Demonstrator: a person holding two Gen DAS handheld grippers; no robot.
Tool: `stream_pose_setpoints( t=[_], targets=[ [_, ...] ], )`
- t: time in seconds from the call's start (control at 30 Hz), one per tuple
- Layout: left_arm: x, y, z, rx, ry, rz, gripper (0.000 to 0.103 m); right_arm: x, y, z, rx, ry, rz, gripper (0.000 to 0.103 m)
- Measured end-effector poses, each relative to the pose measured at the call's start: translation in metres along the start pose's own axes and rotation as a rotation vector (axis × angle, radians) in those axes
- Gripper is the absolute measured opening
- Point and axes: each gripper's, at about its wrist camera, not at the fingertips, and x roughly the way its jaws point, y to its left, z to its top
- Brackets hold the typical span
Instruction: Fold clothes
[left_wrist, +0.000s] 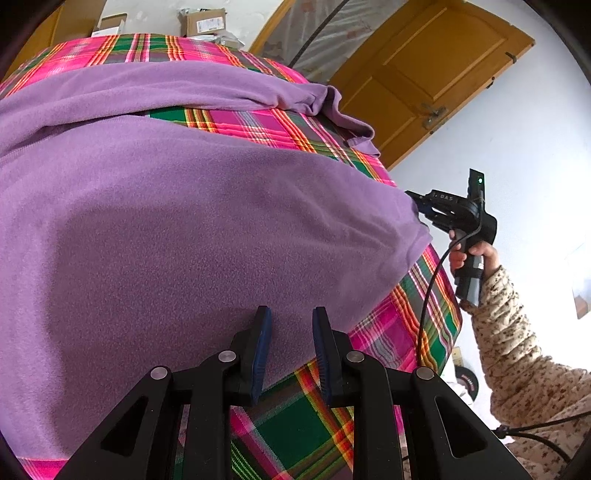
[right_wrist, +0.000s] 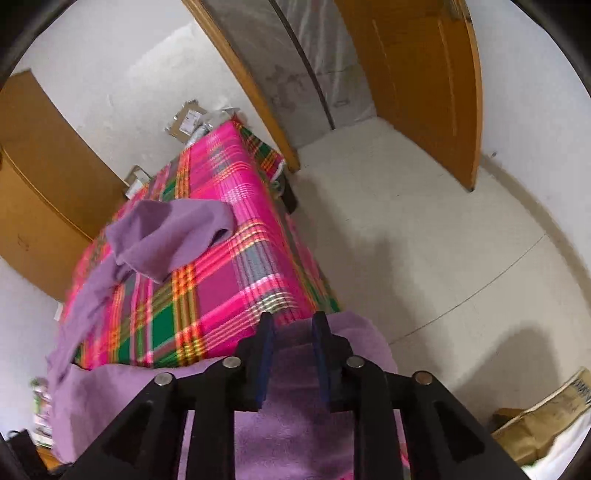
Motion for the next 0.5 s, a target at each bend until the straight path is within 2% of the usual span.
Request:
stream_pose_setpoints(
  t=[0.07, 0.13, 0.17, 0.2, 0.33, 0.5],
  targets=[
    [0.000, 0.001, 0.000, -0.003, 0.001, -0.002, 0.023, -0.001, -0.002, -0.003, -0.002, -0.002, 0.005, 0.021],
    [0.000, 0.001, 0.000, -0.004, 0.001, -0.005, 0.023, -0.004, -0.001, -0.004, -0.016, -0.017, -0.005, 0.015],
    [0.000, 0.001, 0.001, -0.005, 0.002, -0.007, 0.023, -0.006, 0.001, -0.004, -0.022, -0.030, -0.011, 0.008],
    [0.000, 0.002, 0.001, -0.006, 0.002, -0.009, 0.023, -0.009, 0.002, -0.003, -0.023, -0.048, -0.017, 0.006],
    [0.001, 0.002, 0.001, -0.006, 0.004, -0.015, 0.023, -0.014, 0.006, 0.005, -0.016, -0.118, -0.047, 0.005],
    [0.000, 0.003, 0.000, -0.009, 0.002, -0.023, 0.023, -0.001, 0.014, 0.014, -0.022, -0.100, -0.113, 0.005]
  ],
)
